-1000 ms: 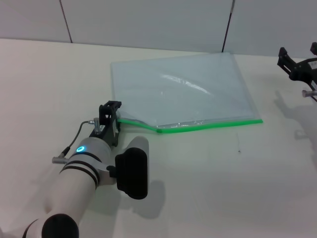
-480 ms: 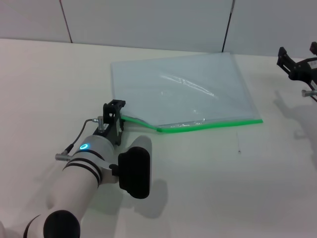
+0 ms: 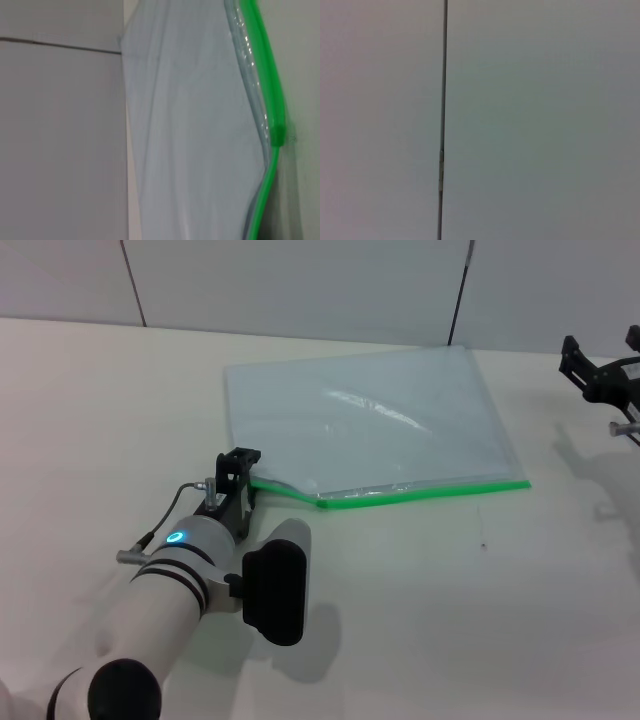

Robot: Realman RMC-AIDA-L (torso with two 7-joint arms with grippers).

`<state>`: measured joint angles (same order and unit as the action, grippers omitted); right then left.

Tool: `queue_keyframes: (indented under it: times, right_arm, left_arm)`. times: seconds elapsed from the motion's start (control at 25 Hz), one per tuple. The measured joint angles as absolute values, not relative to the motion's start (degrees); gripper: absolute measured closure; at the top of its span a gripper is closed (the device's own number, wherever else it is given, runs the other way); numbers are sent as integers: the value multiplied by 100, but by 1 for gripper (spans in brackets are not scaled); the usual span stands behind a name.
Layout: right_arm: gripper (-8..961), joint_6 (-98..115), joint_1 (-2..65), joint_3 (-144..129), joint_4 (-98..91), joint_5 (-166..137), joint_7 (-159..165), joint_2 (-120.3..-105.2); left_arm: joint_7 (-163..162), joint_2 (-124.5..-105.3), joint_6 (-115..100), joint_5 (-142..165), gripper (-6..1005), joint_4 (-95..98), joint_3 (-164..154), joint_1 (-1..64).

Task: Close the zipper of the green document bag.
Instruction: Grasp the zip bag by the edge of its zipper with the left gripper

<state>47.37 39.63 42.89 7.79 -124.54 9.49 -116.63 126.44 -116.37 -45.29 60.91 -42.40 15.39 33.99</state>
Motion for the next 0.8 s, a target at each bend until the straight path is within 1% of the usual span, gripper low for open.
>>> queue_keyframes:
  times: [0.8]
  right_arm:
    - [91,4737,3972,4245,783,-12454,949,-11663]
  left_arm:
    - [12607,-11630,-4381,6096,607,-4183,1552,3475]
